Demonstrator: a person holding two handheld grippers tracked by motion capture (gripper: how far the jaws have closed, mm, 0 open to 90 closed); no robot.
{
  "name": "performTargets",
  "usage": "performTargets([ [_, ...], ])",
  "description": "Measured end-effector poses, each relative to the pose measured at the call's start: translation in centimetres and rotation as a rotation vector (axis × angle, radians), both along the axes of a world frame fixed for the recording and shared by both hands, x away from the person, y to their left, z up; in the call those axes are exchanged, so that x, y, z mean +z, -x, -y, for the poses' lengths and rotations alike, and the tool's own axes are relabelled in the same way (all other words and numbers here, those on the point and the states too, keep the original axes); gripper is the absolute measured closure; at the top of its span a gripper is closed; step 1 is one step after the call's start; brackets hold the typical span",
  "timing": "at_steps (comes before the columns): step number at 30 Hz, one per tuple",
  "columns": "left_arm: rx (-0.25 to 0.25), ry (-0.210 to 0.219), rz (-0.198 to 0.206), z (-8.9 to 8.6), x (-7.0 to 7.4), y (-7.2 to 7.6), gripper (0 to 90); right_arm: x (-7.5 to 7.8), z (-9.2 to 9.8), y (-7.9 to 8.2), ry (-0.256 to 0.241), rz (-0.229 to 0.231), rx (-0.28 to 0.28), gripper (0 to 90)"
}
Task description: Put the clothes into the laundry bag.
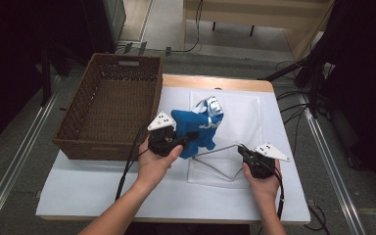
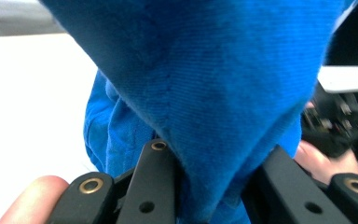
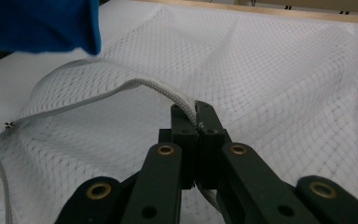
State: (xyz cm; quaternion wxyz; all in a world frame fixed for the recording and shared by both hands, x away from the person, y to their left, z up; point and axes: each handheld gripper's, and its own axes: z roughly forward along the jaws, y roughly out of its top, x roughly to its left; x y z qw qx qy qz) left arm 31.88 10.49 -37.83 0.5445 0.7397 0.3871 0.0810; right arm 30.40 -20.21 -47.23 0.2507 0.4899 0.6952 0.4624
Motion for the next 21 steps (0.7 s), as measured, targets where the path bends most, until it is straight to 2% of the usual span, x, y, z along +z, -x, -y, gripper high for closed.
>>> performTargets([
  [1, -0.013, 0.006, -0.017, 0.0, -0.7, 0.7, 79.6, 0.0, 0.0, 0.0, -0.005, -0.005, 0.002, 89.5],
  [2, -0.013, 0.006, -0.017, 0.0, -0.7, 0.7, 79.6, 0.0, 0.0, 0.0, -0.005, -0.005, 0.002, 89.5],
  [3, -0.036, 0.015, -0.043, 0.1, -1.5, 1.5, 79.6, 0.1, 0.0, 0.0, -0.007, -0.002, 0.009, 89.5],
  [5, -0.047, 0.012, -0.054, 0.1, -1.9, 1.9, 79.6, 0.2, 0.0, 0.0, -0.011, -0.007, 0.015, 89.3],
  [8, -0.100, 0.016, -0.088, 0.5, -3.3, 3.3, 79.5, 0.2, -0.2, 0.0, -0.008, -0.012, 0.017, 89.3],
  [9, -0.100, 0.016, -0.088, 0.5, -3.3, 3.3, 79.3, 0.2, -0.2, 0.0, -0.008, -0.012, 0.017, 89.3],
  [11, -0.137, 0.016, -0.120, 0.9, -4.1, 3.7, 79.0, 0.2, -0.2, 0.0, -0.008, -0.010, 0.019, 89.3],
  [14, -0.158, -0.024, -0.151, 1.7, -5.7, 4.1, 76.7, 0.3, -0.2, 0.0, -0.014, -0.014, 0.021, 89.2],
  [15, -0.167, -0.042, -0.173, 1.9, -6.4, 4.0, 72.0, 0.3, -0.2, 0.0, -0.018, -0.017, 0.023, 86.2],
  [17, -0.174, -0.063, -0.199, 2.1, -7.4, 4.0, 69.3, 0.3, -0.1, 0.0, -0.019, -0.015, 0.024, 84.4],
  [18, -0.176, -0.072, -0.206, 2.1, -7.7, 4.0, 63.5, 0.4, -0.1, 0.0, -0.020, -0.015, 0.024, 82.7],
  [21, -0.176, -0.089, -0.191, 2.1, -8.1, 4.4, 50.9, 0.6, 0.0, 0.1, -0.010, -0.015, 0.029, 82.7],
])
